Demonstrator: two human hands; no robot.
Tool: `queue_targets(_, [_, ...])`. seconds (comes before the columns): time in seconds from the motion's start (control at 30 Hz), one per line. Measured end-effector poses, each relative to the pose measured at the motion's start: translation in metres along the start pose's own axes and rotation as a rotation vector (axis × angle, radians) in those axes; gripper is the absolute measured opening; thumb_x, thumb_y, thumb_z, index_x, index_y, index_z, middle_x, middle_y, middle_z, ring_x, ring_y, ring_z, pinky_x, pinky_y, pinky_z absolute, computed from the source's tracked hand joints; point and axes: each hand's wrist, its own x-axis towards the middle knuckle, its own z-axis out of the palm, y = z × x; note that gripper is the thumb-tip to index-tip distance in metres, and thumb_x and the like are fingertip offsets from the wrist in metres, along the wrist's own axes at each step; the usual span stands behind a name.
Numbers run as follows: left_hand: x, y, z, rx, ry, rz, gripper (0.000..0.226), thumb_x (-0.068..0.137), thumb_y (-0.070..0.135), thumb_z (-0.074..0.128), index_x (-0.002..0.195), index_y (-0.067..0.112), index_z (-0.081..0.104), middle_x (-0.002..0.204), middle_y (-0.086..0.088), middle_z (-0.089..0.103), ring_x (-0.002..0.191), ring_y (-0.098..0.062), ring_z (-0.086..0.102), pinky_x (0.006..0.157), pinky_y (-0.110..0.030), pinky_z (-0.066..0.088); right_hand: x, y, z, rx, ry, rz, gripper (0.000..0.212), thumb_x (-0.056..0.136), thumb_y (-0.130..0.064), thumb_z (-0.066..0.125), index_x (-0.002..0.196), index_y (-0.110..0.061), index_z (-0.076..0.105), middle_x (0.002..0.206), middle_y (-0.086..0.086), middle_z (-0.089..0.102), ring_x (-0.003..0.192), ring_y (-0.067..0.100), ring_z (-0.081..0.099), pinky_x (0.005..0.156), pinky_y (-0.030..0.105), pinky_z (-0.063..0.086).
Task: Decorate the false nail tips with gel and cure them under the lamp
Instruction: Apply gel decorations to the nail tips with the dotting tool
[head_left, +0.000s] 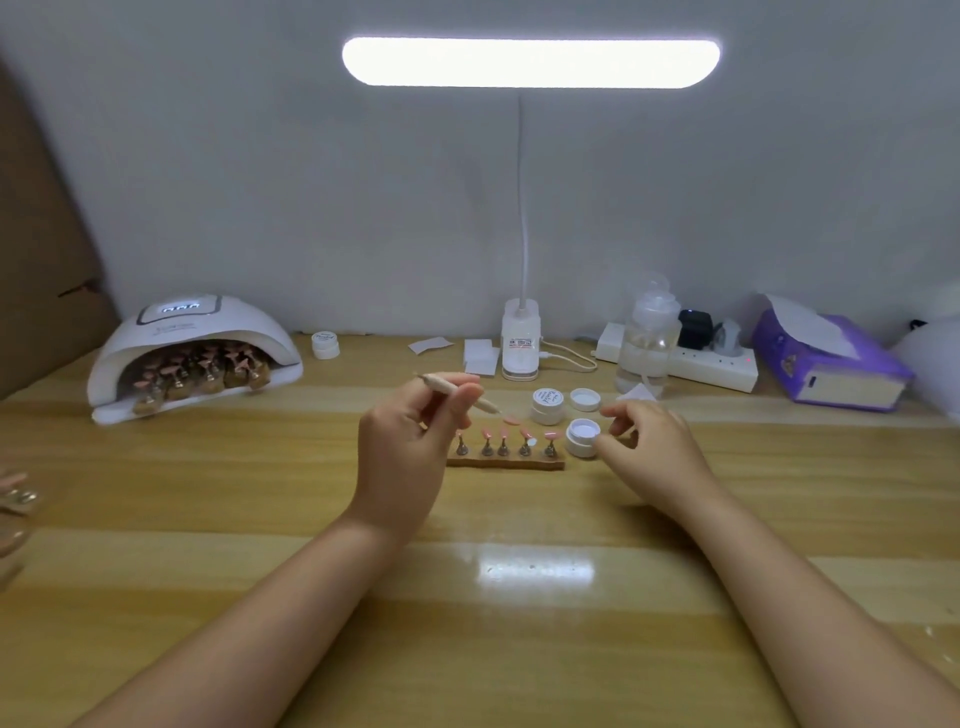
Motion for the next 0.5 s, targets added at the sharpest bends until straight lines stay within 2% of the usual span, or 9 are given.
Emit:
queue_targets(0.13, [0.0035,-0.0014,0.0004,-0.050,0.017,-0.112,0.019,0.086,0.039,0.056,0.082,0.023,0.065,0.061,0.010,0.062,0.055,-0.002,0.054,0.053,-0.019,0.045,-0.0005,0.0011,0.0004,-0.109,-0.071,-0.024,0.043,0.076,-0.050,0.062,0.114,-0.028,0.061,0.096,-0.008,0.056,0.103,0.017,0.048,0.092,0.034,0.040])
queue_targets(0.27, [0.0034,-0.0015,0.0009,-0.085,0.030,-0.176,0.027,0.088,0.045,0.050,0.080,0.021,0.062,0.059,0.010,0.061,0.054,-0.001,0.055,0.053,-0.015,0.045,0.0005,0.0015,0.0026,-0.144,-0.059,-0.042,0.043,0.072,-0.058,0.064,0.106,-0.032,0.063,0.094,-0.010,0.055,0.103,0.017,0.048,0.090,0.033,0.040])
queue_targets(0.4, [0.0022,-0.0014,0.0025,-0.123,0.040,-0.247,0.032,0.089,0.047,0.047,0.078,0.019,0.059,0.054,0.010,0.058,0.051,-0.001,0.052,0.051,-0.015,0.044,0.0017,0.0007,0.0044,-0.139,-0.015,-0.054,0.034,0.069,-0.057,0.067,0.092,-0.031,0.067,0.089,-0.010,0.061,0.099,0.019,0.052,0.086,0.035,0.044])
queue_targets(0.5, [0.0012,-0.0012,0.0025,-0.126,0.045,-0.284,0.034,0.089,0.048,0.045,0.078,0.018,0.057,0.053,0.010,0.057,0.050,-0.001,0.052,0.049,-0.014,0.044,0.0026,0.0012,0.0058,-0.107,0.012,-0.035,0.033,0.068,-0.053,0.069,0.088,-0.028,0.068,0.087,-0.009,0.062,0.097,0.019,0.054,0.085,0.036,0.045])
